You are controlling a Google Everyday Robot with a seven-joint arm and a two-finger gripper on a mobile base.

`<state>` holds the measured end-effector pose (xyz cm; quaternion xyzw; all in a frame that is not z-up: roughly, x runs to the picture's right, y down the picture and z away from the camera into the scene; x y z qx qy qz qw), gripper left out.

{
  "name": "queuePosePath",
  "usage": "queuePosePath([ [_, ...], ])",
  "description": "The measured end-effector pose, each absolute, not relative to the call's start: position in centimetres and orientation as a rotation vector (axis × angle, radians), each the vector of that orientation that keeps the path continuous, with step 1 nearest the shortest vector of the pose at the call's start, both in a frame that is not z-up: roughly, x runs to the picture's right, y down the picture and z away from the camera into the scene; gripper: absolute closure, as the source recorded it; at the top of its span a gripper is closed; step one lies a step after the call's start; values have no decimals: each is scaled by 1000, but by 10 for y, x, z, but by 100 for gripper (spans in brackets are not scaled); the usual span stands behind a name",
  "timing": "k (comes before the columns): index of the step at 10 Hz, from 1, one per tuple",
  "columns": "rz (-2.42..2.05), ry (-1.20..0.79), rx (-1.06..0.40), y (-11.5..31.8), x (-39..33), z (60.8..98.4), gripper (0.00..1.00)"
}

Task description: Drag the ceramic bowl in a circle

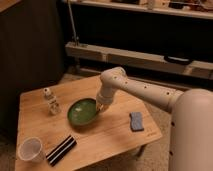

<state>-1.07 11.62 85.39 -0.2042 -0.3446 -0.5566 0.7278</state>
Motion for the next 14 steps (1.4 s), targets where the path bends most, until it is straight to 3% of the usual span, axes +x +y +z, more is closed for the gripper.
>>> queuePosePath([
  [4,-1128,-677,-515,125,78,862,100],
  [7,-1163,-658,-497,138,127,828,100],
  [14,-1350,-762,-422,229,47,715,100],
])
